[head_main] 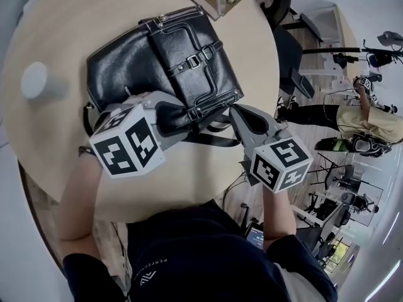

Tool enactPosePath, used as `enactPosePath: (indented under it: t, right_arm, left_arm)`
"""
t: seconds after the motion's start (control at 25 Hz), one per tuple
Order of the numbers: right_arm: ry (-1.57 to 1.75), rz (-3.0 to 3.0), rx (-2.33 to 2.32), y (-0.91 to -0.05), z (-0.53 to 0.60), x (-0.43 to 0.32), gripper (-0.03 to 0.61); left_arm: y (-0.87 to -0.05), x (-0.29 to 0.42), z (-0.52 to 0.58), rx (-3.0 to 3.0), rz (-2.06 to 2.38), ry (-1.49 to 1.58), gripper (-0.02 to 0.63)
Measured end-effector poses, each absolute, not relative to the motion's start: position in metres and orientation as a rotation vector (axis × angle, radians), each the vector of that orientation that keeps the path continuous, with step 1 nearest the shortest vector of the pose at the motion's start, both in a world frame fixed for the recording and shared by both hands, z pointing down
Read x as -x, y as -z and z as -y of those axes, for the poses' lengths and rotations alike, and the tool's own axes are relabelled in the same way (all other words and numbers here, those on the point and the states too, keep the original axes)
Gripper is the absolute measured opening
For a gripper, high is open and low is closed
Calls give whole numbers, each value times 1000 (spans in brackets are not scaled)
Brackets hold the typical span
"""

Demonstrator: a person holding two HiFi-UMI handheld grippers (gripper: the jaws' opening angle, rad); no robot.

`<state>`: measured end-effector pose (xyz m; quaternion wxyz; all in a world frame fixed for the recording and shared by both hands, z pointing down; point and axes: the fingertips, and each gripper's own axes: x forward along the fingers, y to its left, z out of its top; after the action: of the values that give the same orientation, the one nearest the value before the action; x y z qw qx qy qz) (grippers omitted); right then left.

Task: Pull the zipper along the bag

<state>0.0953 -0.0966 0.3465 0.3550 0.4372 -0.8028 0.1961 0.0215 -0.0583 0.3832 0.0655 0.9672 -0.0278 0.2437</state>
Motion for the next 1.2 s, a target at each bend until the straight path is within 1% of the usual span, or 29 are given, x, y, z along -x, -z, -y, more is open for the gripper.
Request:
enactPosePath:
  t: [0.16, 0.32, 0.84, 1.2]
  right_arm:
    - [-452, 2054, -1132, -346, 97, -92, 12]
    - [-502, 2080, -1074, -350, 91, -80, 12]
    - [-439, 2054, -974, -361, 81, -65, 20]
    - [-523, 2087, -1055, -351, 87, -74, 12]
  left_arm:
    - [-382, -22, 58, -2924, 85, -729, 216]
    - [-382, -22, 59, -2924, 87, -721, 215]
    - [-386, -21, 60, -2912, 76, -722, 209]
    - [-383, -20, 59, -2927, 77, -709, 212]
